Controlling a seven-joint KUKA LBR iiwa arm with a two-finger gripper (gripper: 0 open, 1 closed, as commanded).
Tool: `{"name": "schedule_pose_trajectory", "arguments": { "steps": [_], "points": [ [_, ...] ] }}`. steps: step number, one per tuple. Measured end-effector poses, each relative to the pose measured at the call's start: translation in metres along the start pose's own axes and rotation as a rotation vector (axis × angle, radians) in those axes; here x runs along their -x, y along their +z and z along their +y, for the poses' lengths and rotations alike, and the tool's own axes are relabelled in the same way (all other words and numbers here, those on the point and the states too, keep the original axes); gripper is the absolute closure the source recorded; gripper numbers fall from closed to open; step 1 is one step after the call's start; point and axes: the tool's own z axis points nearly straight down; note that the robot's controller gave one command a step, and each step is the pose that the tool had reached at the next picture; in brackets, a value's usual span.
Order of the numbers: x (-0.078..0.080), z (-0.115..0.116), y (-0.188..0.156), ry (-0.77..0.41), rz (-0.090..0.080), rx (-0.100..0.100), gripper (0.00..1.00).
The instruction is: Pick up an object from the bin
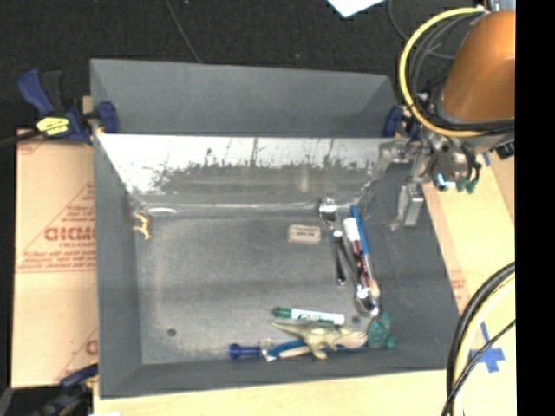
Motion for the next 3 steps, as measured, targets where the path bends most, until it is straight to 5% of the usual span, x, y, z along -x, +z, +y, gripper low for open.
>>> {"name": "schedule_pose_trajectory", "arguments": {
  "steps": [1,2,3],
  "points": [
    [0.001,0.001,-0.005,-0.004,-0.008,-0.002,0.00],
    [0.018,0.045,0.145,0.149,-0.013,0.000,0.00],
    [0.018,0.055,0.074,0.078,-0.031,-0.006,0.00]
  ]
}}
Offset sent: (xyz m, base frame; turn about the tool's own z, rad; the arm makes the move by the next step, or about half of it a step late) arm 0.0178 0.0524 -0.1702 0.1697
